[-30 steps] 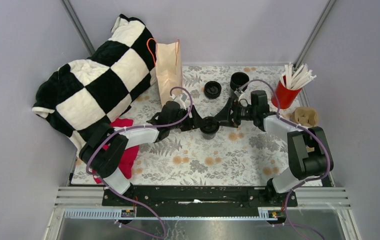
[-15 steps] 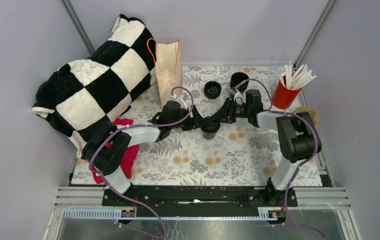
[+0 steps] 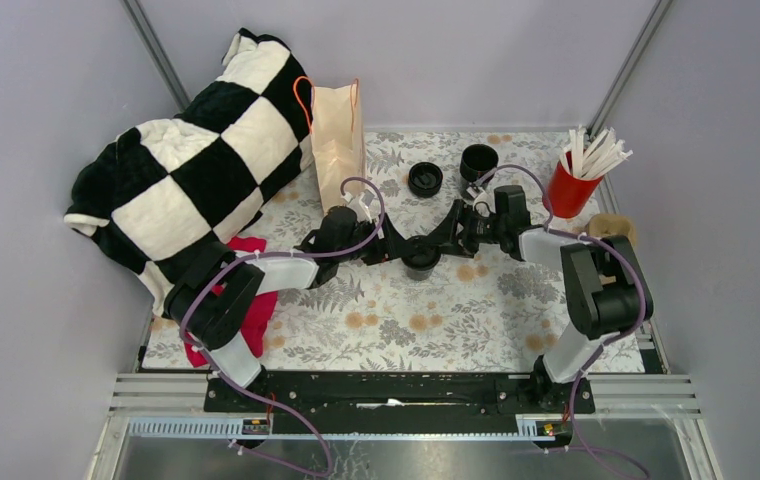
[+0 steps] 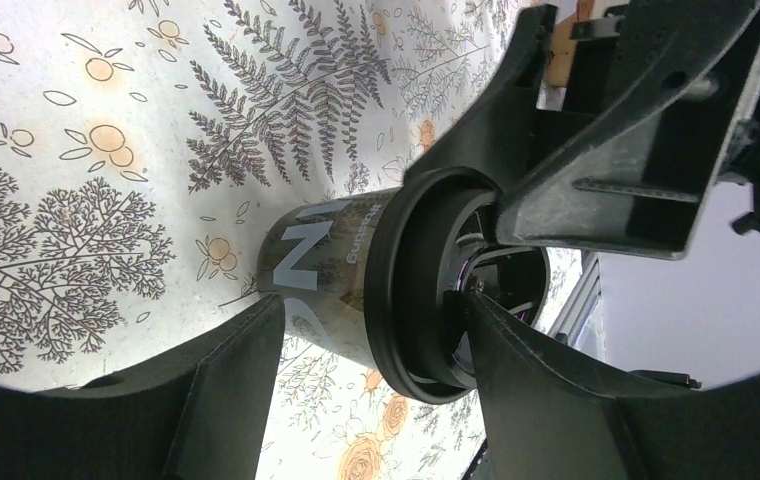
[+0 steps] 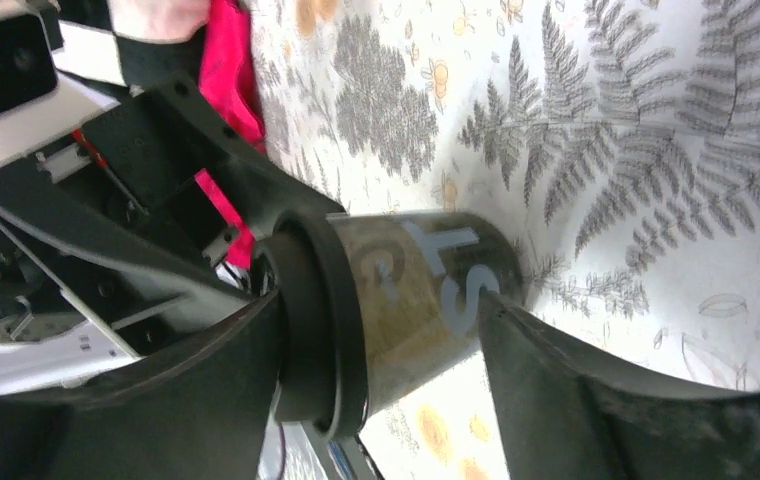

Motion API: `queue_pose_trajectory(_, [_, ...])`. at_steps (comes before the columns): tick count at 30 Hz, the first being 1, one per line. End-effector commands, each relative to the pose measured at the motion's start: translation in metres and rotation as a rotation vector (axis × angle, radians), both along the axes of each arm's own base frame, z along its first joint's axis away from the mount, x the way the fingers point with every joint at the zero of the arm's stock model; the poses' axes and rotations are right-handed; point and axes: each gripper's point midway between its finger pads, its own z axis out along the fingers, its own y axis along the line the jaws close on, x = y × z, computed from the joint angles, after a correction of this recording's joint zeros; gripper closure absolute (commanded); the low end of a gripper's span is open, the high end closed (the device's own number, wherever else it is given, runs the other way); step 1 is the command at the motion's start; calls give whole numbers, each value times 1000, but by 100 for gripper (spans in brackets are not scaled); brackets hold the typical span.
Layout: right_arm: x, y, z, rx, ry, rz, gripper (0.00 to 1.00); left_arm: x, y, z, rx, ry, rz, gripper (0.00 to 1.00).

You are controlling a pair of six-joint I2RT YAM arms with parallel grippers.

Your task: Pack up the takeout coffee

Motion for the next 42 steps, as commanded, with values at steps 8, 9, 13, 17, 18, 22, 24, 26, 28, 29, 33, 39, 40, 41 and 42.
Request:
queue_pose_trajectory(8, [-39,-3,16,-179,47,56,29,-57,56,-106,349,262,3,31])
queue_pose_trajectory(9, [-39,-3,17,-180,46,53,29,-56,56,-106,349,262,3,31])
queue_pose_trajectory(13, [-42,-4,17,-193,60,41,27,-56,54,-103,350,257,-2,31])
queue_pose_trajectory(17, [-39,-1,10,-174,71,16,35,-56,51,-101,348,251,-4,31])
queue_pose_trajectory(18, [-38,0,5,-170,79,15,39,-57,51,-101,350,253,-4,31])
queue_pose_trajectory(22, [-39,0,-18,-144,118,1,50,-61,52,-108,362,266,-7,32])
queue_pose_trajectory(24, [-41,-4,-29,-90,133,-17,54,-63,54,-114,366,274,-6,32])
queue_pose_trajectory(26, [-46,-10,-47,-70,169,-23,63,-66,57,-119,367,286,-2,32])
queue_pose_trajectory(28, [-50,-13,-60,-70,193,-24,67,-68,59,-123,366,294,3,32])
queue_pose_trajectory(29, [-51,-14,-65,-68,190,-24,67,-70,60,-125,365,298,5,32])
queue_pose_trajectory(33, [-58,-16,-83,-76,176,-19,67,-76,64,-130,354,310,18,33])
queue_pose_trajectory(39, [-38,-13,-49,-85,134,-22,54,-74,65,-126,349,311,13,34])
queue_pose_trajectory(40, [-36,-14,-37,-94,109,-25,48,-71,63,-119,345,300,8,33])
queue_pose_trajectory(41, [-34,-15,-26,-105,81,-27,41,-69,60,-109,336,286,4,32])
queue_pose_trajectory(42, [-34,-18,-20,-128,56,-21,37,-64,56,-99,324,265,-5,30])
